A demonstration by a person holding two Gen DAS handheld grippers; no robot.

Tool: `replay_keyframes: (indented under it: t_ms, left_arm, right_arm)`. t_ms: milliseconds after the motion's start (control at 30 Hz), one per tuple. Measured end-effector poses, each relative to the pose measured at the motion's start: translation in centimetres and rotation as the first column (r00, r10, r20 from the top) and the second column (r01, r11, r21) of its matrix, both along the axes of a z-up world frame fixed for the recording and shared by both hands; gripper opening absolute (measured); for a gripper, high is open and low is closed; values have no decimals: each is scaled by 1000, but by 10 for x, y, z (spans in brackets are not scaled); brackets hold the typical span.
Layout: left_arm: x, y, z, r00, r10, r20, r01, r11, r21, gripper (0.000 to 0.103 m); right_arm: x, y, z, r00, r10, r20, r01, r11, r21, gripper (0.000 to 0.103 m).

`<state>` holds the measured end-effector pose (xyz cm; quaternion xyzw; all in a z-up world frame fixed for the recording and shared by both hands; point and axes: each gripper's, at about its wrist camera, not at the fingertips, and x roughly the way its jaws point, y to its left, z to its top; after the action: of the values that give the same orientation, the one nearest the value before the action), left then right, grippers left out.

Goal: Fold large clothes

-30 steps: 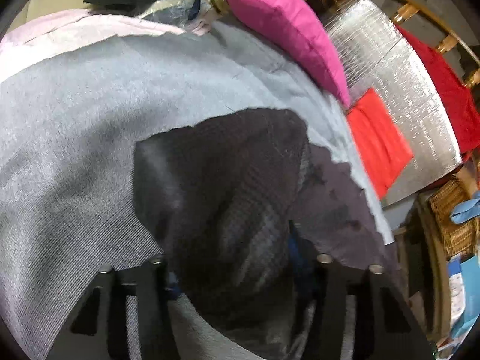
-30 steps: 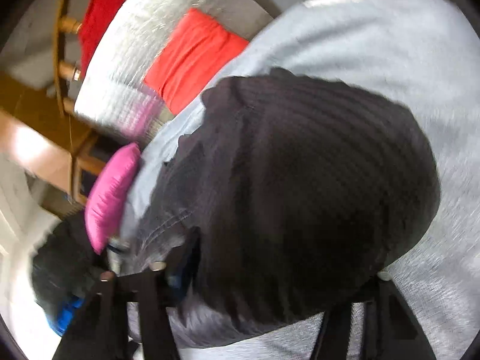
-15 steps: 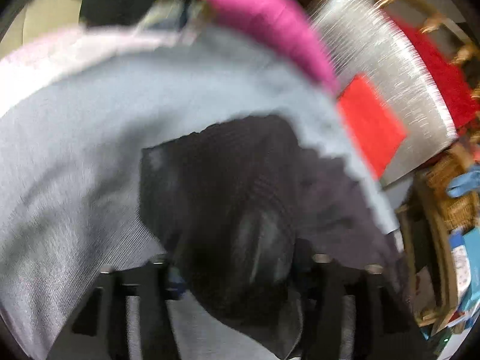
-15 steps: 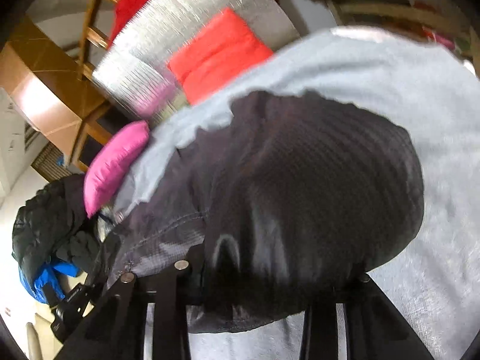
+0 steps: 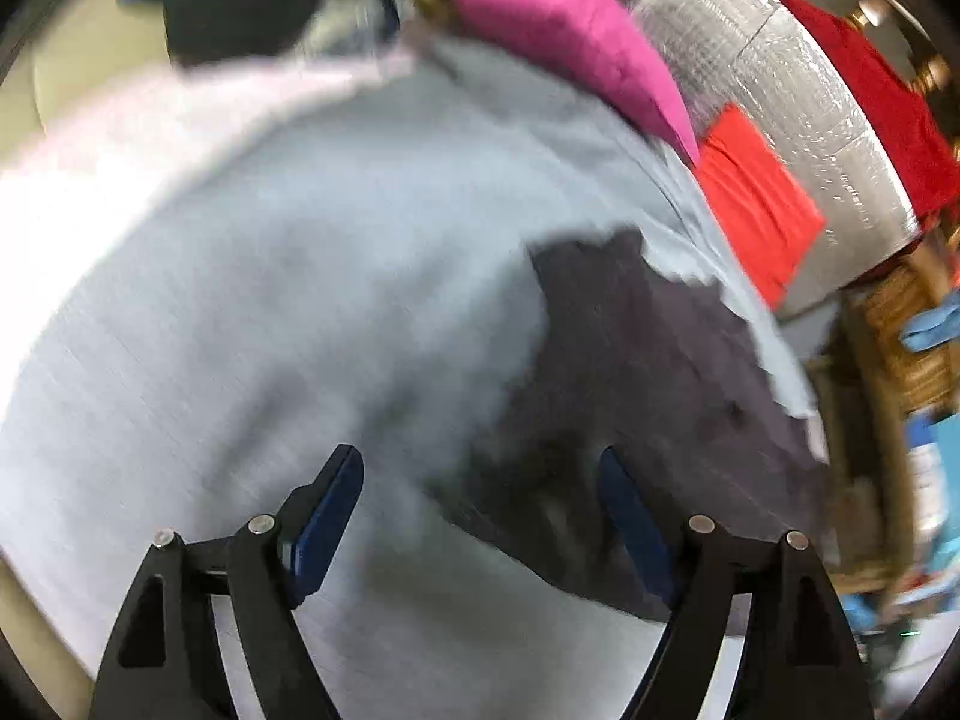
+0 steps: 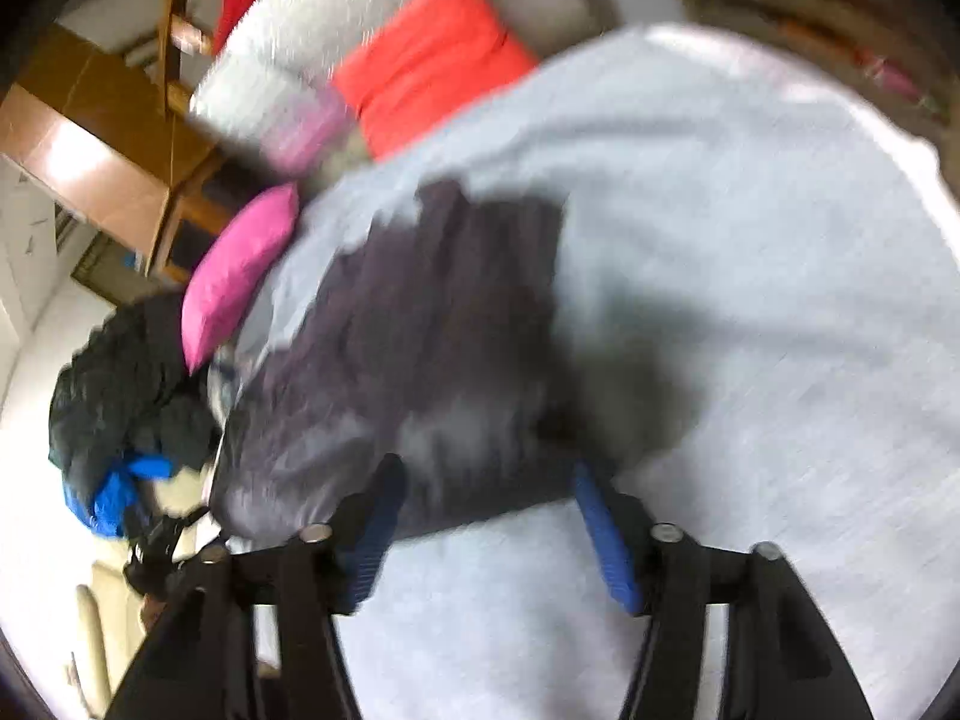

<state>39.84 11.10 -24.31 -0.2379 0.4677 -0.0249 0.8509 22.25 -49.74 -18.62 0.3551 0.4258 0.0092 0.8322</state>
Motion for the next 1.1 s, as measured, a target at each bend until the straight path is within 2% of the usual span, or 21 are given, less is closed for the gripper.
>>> replay_keyframes:
  t_ms: [33, 100, 167, 267, 400, 467, 567, 733, 800, 867, 1033, 1067, 1100]
  left_arm:
    - [3, 1, 6, 1000, 6, 26, -7, 999, 31, 83]
    - [13, -3, 12, 998, -17, 63, 15, 1000, 27, 87]
    - [28, -14, 13, 994, -61, 96, 60, 998, 15, 87]
    - [55, -40, 10, 985, -131, 113, 126, 991, 47, 87]
    - [75, -62, -5, 980, -188, 60, 183, 979, 86, 87]
    - [83, -70, -13, 978, -207, 27, 201, 970, 133, 87]
    - [92, -72, -23, 973, -229, -13, 229, 961, 154, 87]
    - [105, -74, -39, 957, -280, -72, 286, 954, 88, 90]
    - [111, -75, -44, 946, -308, -97, 314, 948, 46, 93]
    - [114, -77, -44, 941, -323, -102, 328, 944, 37, 95]
    - [120, -88, -42, 925, -369, -94, 372, 928, 10, 95]
    - [121, -90, -42, 922, -378, -83, 378, 926, -9, 94]
    - [123, -92, -42, 919, -386, -73, 385, 922, -29, 94]
  right_arm:
    - [0, -8, 3, 999, -27, 24, 27, 1000, 14, 71]
    - [10, -26, 5, 993, -90, 76, 88, 995, 40, 83]
    - [27, -33, 2, 993, -87, 75, 82, 995, 57, 84]
    - [56, -30, -12, 998, -46, 31, 44, 996, 77, 84]
    - [86, -16, -31, 999, 15, -43, -15, 1000, -12, 84]
    - [98, -17, -46, 996, 35, -79, -37, 999, -16, 84]
    - [111, -24, -65, 992, 55, -113, -54, 998, 12, 84]
    - [129, -35, -91, 990, 96, -100, -79, 984, 159, 85]
    - [135, -36, -95, 990, 117, -79, -99, 973, 208, 90]
    - [138, -36, -96, 989, 138, -59, -120, 962, 245, 97]
    - [144, -28, -94, 987, 158, -25, -145, 953, 267, 97]
    - [145, -24, -92, 986, 166, -4, -158, 945, 285, 96]
    - [147, -16, -89, 980, 196, 31, -195, 919, 343, 95]
